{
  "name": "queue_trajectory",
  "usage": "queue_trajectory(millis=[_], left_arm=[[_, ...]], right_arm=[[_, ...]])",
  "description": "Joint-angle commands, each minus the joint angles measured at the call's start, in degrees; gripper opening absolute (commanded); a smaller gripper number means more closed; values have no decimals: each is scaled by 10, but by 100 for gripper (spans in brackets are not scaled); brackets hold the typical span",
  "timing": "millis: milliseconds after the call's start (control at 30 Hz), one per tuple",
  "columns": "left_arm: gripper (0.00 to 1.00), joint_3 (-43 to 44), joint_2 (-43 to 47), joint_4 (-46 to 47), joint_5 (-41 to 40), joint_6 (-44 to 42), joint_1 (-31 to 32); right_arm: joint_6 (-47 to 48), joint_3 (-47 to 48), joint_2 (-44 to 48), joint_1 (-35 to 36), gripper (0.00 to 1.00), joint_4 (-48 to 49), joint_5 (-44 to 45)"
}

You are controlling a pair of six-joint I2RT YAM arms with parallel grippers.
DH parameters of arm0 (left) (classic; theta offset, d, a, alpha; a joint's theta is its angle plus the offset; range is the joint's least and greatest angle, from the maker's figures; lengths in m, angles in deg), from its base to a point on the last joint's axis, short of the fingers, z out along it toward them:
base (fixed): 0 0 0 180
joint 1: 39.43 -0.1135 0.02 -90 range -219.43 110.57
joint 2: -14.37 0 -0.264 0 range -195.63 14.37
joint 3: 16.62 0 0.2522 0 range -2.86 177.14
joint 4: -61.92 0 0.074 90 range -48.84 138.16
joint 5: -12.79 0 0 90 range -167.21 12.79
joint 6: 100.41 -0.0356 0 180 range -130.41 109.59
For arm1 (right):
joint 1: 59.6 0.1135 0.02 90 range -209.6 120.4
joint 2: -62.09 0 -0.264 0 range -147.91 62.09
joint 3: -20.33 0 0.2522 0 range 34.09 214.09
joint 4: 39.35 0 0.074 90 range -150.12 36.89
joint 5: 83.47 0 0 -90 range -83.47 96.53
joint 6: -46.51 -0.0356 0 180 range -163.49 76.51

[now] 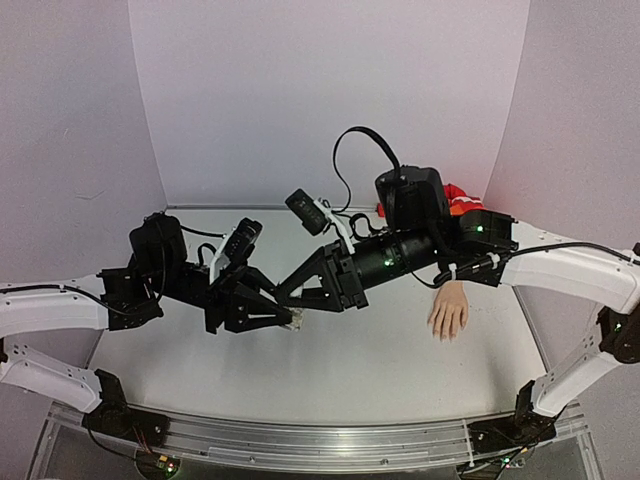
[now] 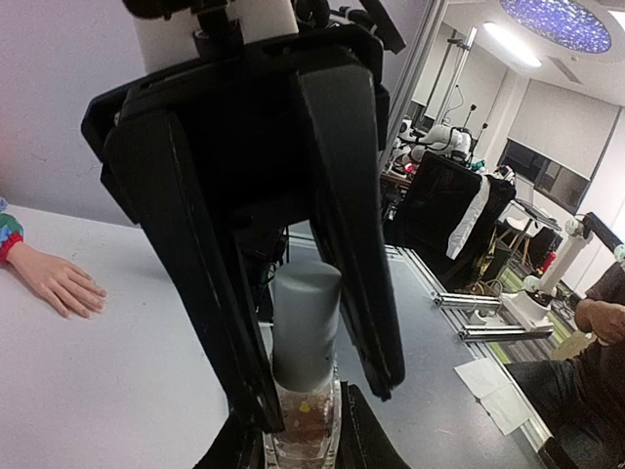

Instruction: Paint the nails

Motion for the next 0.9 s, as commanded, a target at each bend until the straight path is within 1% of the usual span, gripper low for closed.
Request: queue_trajectory(millis=[0, 100, 167, 233, 267, 367, 400, 467, 500, 533, 567, 633, 733, 800, 867], left_arm=[[0, 32, -1, 43, 21, 11, 0], [0, 33, 2, 41, 1, 10, 0], [0, 35, 7, 29, -37, 4, 0], [0, 38, 16, 7, -121, -2, 0], [0, 39, 23, -7, -187, -5, 0], [0, 46, 36, -58, -467, -21, 0], [0, 53, 32, -76, -544, -22, 0], [0, 86, -1, -121, -712, -35, 0], [0, 101, -18, -138, -755, -49, 0], [0, 119, -39, -150, -775, -61, 0], [0, 135, -60, -159, -785, -71, 0], [0, 144, -85, -152, -765, -91, 2], [0, 114, -83, -119, -699, -107, 2], [0, 80, -64, -102, -634, -116, 2], [0, 41, -34, -79, -557, -118, 2]], right_arm=[[1, 13, -1, 1, 21, 36, -32], [0, 9, 1, 1, 7, 44, -19], [-3, 4, 3, 1, 0, 50, 1], [-16, 0, 3, 4, 0, 53, 47], [-25, -3, 2, 7, 0, 53, 90], [-80, -14, -8, 21, 0, 50, 288], [-95, -5, -21, 31, 0, 27, 398], [-171, 59, -75, 55, 0, -82, 625], [-207, 101, -109, 63, 0, -148, 715], [-242, 137, -138, 65, 0, -199, 755], [-268, 165, -160, 67, 0, -231, 776], [-271, 186, -174, 69, 0, -236, 770], [-222, 191, -159, 68, 0, -214, 727], [-174, 177, -137, 64, 5, -194, 675], [-138, 151, -104, 56, 18, -169, 608]])
